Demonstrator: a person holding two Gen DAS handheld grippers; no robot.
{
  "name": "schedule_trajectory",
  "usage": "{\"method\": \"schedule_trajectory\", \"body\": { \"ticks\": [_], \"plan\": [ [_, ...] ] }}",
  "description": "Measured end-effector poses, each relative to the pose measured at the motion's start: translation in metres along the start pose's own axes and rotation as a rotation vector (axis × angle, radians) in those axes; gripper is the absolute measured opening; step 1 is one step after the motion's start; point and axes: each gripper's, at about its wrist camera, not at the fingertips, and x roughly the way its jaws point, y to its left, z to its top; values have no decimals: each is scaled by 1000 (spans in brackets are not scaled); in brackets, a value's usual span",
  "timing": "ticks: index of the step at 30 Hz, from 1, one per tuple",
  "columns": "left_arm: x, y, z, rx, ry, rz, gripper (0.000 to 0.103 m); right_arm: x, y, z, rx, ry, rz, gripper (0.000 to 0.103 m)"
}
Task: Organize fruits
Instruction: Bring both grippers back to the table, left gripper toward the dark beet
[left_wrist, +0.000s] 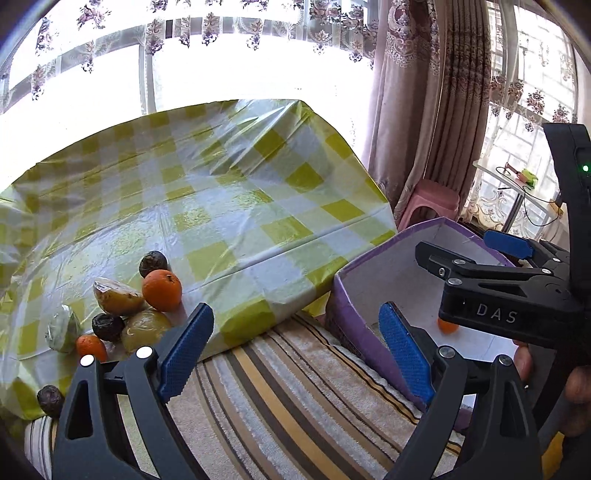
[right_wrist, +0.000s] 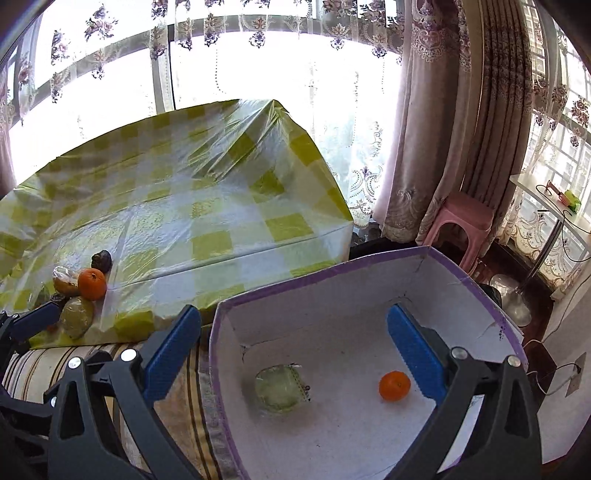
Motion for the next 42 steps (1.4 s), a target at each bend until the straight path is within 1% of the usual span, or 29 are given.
{"method": "schedule_trajectory", "body": {
  "ticks": [2,6,9,11,12,14,19,22,24,27,30,31,33,36,40,42],
  "plan": [
    [-11,10,-4,0,-19,37,88,-4,17,0,-28,-22,17,101],
    [-34,38,-15,-57,-37,44,88,-11,43,-4,-65,-27,113,101],
    [-44,60,-23,-112,1,64,88,-17,61,-8,-81,-30,203,101],
    [-53,74,-30,-152,-11,55,88,-18,75,-10,-104,-29,225,101],
    [-58,81,-34,-160,-21,63,88,-19,83,-11,-115,-26,234,101],
    [-66,92,-42,-165,-27,110,88,-20,96,-14,-133,-22,262,101],
    [-84,130,-66,-229,-22,160,87,-20,124,-21,-166,-17,331,101],
    [-90,155,-80,-275,1,191,80,-15,141,-26,-188,6,364,101],
    [-93,171,-90,-315,15,206,76,-12,151,-30,-200,18,381,101],
    [-95,191,-101,-363,33,241,76,-5,165,-34,-212,38,400,101],
    [-96,206,-107,-396,45,258,75,2,176,-36,-230,55,410,101],
    [-95,209,-109,-401,49,263,74,4,180,-36,-238,59,412,101],
    [-93,215,-111,-410,63,266,68,7,186,-37,-250,64,417,101],
    [-85,219,-112,-419,84,258,65,14,193,-37,-262,83,424,98],
    [-74,225,-108,-430,114,247,64,28,203,-36,-273,124,426,95],
    [-68,226,-105,-423,131,259,64,34,210,-36,-284,141,433,94]
  ]
}}
